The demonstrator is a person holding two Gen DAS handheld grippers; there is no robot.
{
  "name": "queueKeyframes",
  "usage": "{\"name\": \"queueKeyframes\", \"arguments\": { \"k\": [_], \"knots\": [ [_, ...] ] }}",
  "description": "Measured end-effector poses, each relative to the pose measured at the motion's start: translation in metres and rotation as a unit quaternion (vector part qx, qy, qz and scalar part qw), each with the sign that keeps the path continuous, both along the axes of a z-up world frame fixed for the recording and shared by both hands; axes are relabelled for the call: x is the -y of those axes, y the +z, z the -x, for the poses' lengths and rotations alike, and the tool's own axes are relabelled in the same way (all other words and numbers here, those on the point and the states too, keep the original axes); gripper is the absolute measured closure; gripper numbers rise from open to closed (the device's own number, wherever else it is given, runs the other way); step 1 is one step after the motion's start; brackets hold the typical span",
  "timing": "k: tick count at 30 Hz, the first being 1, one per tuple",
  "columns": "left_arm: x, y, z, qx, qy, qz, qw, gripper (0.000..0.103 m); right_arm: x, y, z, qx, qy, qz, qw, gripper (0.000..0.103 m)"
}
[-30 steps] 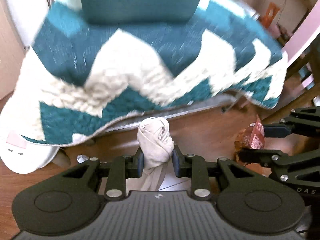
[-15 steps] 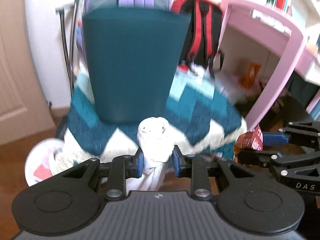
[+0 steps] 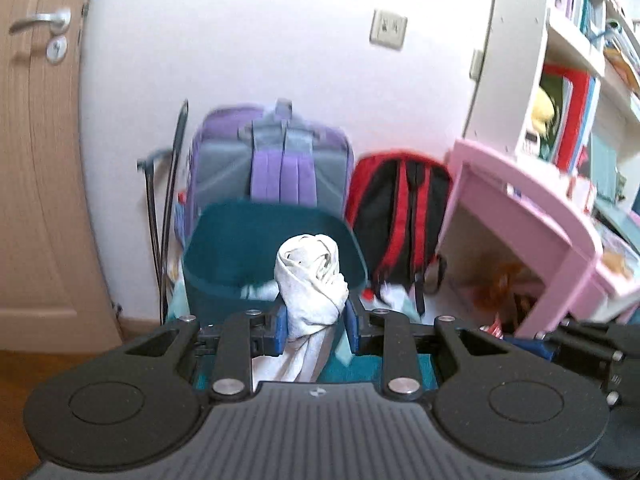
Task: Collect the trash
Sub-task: 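Lift the sock and red wrapper up over the teal wastebasket, then open left tool dropping sock into basket while right tool releases wrapper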
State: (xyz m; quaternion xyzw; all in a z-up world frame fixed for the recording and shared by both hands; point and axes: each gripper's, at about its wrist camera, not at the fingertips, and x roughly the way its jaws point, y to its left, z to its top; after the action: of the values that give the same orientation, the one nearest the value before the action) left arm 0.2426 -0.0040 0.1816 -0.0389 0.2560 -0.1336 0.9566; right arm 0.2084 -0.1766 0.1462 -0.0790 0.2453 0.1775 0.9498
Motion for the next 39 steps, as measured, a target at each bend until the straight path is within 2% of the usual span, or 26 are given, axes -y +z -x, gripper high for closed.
{"name": "queueKeyframes", "arguments": {
  "k": [5, 10, 13, 18, 22, 27, 34, 39],
  "knots": [
    [0.008, 0.031, -0.034, 0.024, 0.013, 0.009, 0.9996, 0.075, -0.006, 0.014, -0.035, 0.012, -0.008, 0.002, 1.0, 0.066],
    [0.014, 0.05, -0.071, 0.052, 0.015, 0.024, 0.9982, 0.075, -0.012, 0.016, -0.076, 0.011, -0.017, 0.007, 1.0, 0.066],
    [0.016, 0.051, -0.096, 0.057, 0.015, 0.027, 0.9979, 0.076, -0.014, 0.012, -0.102, 0.003, -0.021, 0.008, 1.0, 0.066],
    [0.017, 0.032, -0.139, 0.047, 0.013, 0.026, 0.9985, 0.075, -0.019, -0.005, -0.144, -0.017, -0.021, 0.01, 1.0, 0.066],
    [0.013, 0.004, -0.174, 0.017, 0.016, 0.017, 0.9996, 0.075, -0.028, -0.023, -0.173, -0.039, -0.014, 0.015, 0.999, 0.066],
    [0.006, -0.04, -0.21, -0.047, 0.023, 0.005, 0.9986, 0.075, -0.04, -0.047, -0.196, -0.067, 0.003, 0.03, 0.997, 0.066],
    [0.006, -0.082, -0.241, -0.142, 0.034, -0.038, 0.9885, 0.075, -0.052, -0.071, -0.213, -0.102, 0.013, 0.049, 0.994, 0.065],
    [0.009, -0.096, -0.244, -0.172, 0.032, -0.056, 0.983, 0.075, -0.054, -0.079, -0.217, -0.117, 0.008, 0.055, 0.992, 0.065]
  ]
}}
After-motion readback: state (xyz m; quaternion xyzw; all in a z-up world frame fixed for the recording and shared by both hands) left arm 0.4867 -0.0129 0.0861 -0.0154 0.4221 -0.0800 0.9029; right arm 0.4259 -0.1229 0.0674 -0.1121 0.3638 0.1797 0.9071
